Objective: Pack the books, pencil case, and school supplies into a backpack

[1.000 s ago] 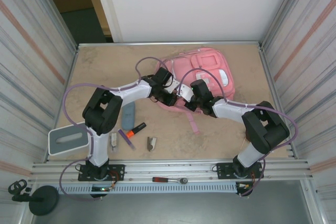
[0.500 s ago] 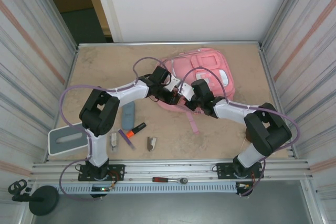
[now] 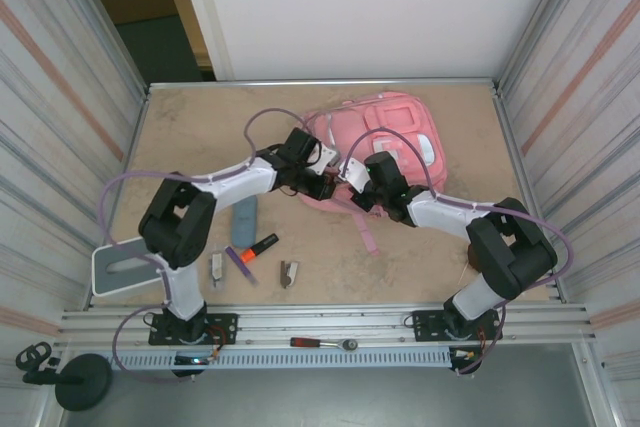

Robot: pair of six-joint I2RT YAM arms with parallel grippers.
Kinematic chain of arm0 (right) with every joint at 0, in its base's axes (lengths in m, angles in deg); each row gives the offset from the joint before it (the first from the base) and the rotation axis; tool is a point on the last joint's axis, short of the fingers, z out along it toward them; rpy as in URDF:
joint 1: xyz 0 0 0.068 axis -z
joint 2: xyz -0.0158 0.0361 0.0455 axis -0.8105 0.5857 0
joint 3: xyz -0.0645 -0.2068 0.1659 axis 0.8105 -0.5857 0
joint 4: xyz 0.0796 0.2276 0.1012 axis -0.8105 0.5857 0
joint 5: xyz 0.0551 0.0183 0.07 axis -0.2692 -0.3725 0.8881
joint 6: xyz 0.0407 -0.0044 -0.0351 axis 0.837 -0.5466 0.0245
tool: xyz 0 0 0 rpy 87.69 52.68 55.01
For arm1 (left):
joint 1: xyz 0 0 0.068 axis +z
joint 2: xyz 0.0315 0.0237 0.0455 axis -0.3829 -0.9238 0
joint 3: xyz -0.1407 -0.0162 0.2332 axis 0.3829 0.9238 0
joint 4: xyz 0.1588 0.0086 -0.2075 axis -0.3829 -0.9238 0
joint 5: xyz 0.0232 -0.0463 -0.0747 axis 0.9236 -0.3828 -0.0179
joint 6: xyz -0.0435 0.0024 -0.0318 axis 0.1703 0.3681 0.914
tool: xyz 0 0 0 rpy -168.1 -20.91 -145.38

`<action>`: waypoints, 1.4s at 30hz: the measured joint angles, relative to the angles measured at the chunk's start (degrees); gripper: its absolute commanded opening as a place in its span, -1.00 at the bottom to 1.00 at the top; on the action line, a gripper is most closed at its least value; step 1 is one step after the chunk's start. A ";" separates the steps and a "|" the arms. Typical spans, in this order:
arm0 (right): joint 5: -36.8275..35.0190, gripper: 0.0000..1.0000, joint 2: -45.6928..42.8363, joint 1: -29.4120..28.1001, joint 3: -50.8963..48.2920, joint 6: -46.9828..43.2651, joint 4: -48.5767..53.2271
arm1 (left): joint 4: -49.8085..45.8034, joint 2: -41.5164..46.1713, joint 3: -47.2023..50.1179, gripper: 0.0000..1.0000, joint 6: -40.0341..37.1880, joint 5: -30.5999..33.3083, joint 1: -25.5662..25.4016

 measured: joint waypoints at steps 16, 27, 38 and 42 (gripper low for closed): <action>-0.63 -0.98 -0.83 -0.22 -1.16 -1.90 -2.10 | -3.80 4.07 0.63 -1.00 -2.54 12.96 4.59; -6.82 -0.12 -4.90 3.56 1.77 10.05 12.83 | -1.03 4.20 1.05 -1.00 -0.57 -1.09 1.86; 6.99 0.19 -23.58 5.16 -1.16 23.04 16.96 | 1.84 4.31 2.93 -1.00 1.77 -5.64 -2.27; 9.38 0.19 -19.10 3.85 -0.76 23.47 13.33 | 2.16 4.57 3.10 -1.00 2.08 -5.92 -2.27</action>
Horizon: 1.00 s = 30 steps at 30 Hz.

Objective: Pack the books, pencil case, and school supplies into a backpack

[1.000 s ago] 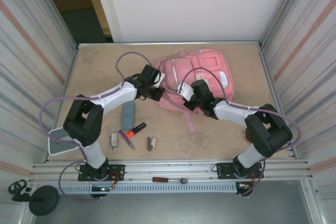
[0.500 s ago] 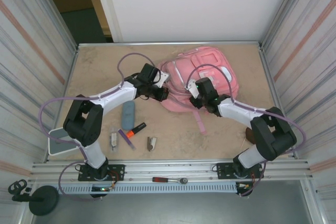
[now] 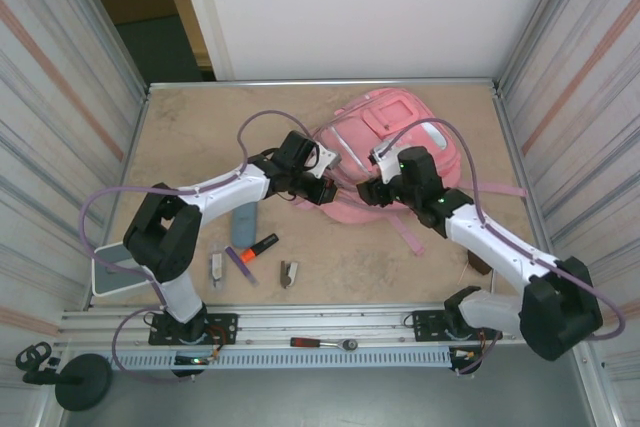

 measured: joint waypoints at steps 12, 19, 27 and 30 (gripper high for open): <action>-3.50 0.14 14.16 -3.23 4.87 -4.02 -7.80 | 0.81 0.37 0.72 -1.00 0.52 0.00 0.02; -6.80 -0.46 17.29 -3.43 5.25 -6.62 -10.99 | 0.83 0.37 0.87 -1.00 0.55 0.09 0.02; -6.19 -1.00 15.41 -2.78 2.86 -10.25 -12.66 | 0.13 1.73 1.60 -1.00 -0.83 3.80 1.42; -3.98 -1.00 13.11 -1.33 1.64 -11.19 -12.26 | -0.52 1.99 1.22 -1.00 -1.75 5.90 3.02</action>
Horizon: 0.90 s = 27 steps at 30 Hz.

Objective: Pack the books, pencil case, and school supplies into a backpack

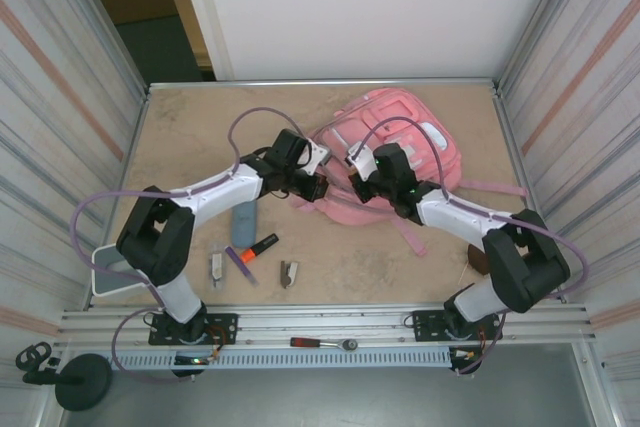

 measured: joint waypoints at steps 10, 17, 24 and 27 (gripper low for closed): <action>8.70 -1.00 -4.96 4.63 -1.27 -3.74 4.35 | -4.37 -2.25 -6.25 -1.00 -2.73 5.35 5.42; 14.64 -1.00 -6.97 8.39 -1.73 -3.67 5.64 | -5.46 -7.58 -11.72 -1.00 -3.41 5.97 8.57; 17.00 -1.00 -6.84 9.25 -0.87 -3.52 8.90 | -3.19 -4.81 -7.06 -1.00 -3.13 3.93 8.59; 19.19 -1.00 -5.53 8.87 1.90 -4.17 11.72 | -2.51 -1.70 -3.30 -1.00 -2.47 4.35 8.70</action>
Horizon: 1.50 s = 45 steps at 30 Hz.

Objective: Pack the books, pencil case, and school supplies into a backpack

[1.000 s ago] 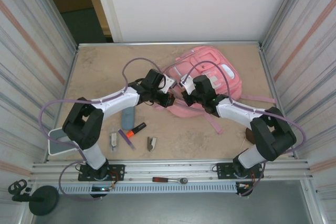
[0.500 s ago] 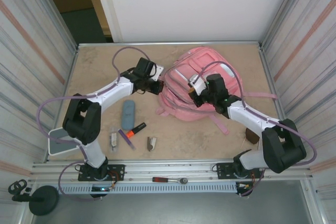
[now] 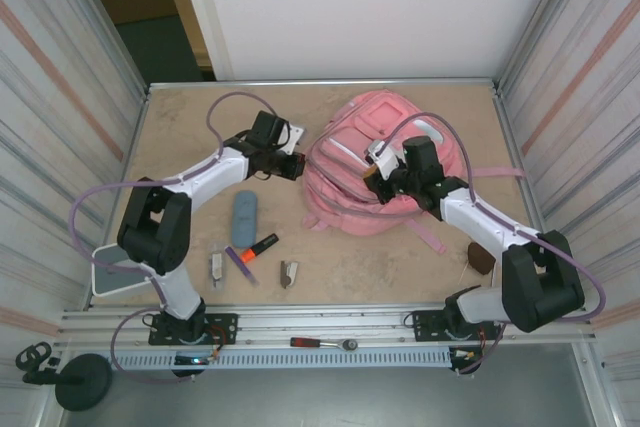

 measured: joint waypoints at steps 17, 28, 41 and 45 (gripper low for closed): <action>-6.71 -0.18 3.58 0.04 9.90 -2.27 15.78 | 1.68 9.44 9.18 -1.00 4.72 -3.26 -4.55; -10.49 0.09 6.84 -9.46 11.39 -0.83 11.56 | 2.08 10.67 10.78 -1.00 5.22 -5.77 -7.56; -13.81 -0.98 12.31 -10.47 11.28 -4.92 6.43 | 2.99 11.02 11.41 -1.00 5.16 -6.60 -6.08; -11.89 -1.00 7.74 -9.07 6.64 -6.95 4.24 | 3.32 11.02 11.41 -1.00 4.66 -7.72 -2.91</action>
